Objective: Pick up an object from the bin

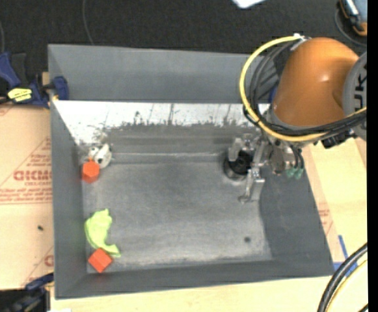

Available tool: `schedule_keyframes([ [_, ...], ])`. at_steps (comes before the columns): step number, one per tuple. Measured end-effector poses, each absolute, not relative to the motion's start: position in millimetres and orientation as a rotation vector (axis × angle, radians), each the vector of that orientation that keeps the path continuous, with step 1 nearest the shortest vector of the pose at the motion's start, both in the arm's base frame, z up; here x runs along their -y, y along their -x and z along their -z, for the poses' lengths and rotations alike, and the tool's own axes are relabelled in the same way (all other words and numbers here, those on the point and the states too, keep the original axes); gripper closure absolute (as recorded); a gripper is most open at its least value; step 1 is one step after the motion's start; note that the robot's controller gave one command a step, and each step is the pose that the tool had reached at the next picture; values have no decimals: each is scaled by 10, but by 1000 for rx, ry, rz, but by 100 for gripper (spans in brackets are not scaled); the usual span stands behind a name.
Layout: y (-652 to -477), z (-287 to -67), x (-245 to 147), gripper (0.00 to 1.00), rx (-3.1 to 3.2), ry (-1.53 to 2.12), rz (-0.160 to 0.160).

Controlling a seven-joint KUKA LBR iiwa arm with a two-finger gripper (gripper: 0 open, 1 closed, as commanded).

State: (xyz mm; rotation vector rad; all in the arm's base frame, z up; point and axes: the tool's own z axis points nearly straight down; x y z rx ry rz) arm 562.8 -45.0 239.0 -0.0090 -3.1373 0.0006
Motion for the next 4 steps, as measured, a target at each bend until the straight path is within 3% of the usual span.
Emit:
schedule_keyframes([
  [1, -5640, -2439, 449, 0, 3146, 6, -2],
  [2, -5790, -1034, 1370, 0, 3144, 130, -3],
  [3, -6537, -744, 1164, 0, 3147, -211, -8],
  [4, -6489, -745, 1233, 0, 3153, -34, 2],
])
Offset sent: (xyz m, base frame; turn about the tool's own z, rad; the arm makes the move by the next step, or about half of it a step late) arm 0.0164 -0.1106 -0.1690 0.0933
